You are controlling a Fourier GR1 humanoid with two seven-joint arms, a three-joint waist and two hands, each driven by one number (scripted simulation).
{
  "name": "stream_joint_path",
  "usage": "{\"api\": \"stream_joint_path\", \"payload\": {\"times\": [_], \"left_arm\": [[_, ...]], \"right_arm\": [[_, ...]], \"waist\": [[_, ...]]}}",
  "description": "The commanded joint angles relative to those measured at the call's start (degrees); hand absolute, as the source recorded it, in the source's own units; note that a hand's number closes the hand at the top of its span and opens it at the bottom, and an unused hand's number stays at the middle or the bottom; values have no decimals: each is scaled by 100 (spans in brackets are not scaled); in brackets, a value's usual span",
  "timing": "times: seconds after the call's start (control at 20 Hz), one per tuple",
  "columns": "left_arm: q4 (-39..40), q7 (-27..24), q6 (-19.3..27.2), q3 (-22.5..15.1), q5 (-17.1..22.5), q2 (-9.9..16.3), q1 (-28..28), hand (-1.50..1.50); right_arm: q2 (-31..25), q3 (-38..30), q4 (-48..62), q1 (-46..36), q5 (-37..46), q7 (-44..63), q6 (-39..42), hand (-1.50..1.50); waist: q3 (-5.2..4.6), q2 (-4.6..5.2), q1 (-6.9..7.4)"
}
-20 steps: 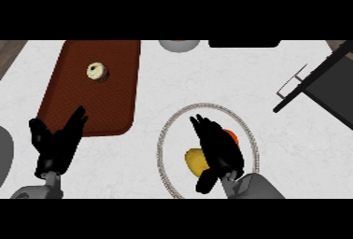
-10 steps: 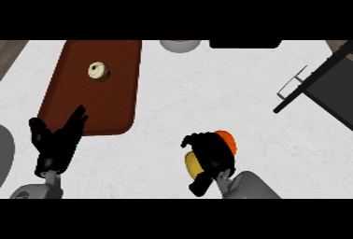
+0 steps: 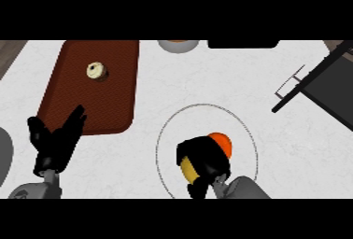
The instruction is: Pick the lemon from the placemat and place it in the tiered shelf
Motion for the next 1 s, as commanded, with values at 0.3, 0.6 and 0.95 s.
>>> {"api": "stream_joint_path", "payload": {"times": [0.3,0.6,0.95], "left_arm": [[-54,245,30,104,103,19,336,0],[37,105,5,-9,-45,-44,446,0],[53,61,33,6,-94,-75,376,0]], "right_arm": [[79,-2598,-120,16,450,2657,-1737,150],[227,-2437,-1362,-984,1922,4102,-1841,150],[205,-2890,-2165,-2362,3084,5131,-285,150]], "waist": [[-54,44,-241],[-66,10,-122],[-73,-3,-117]]}}
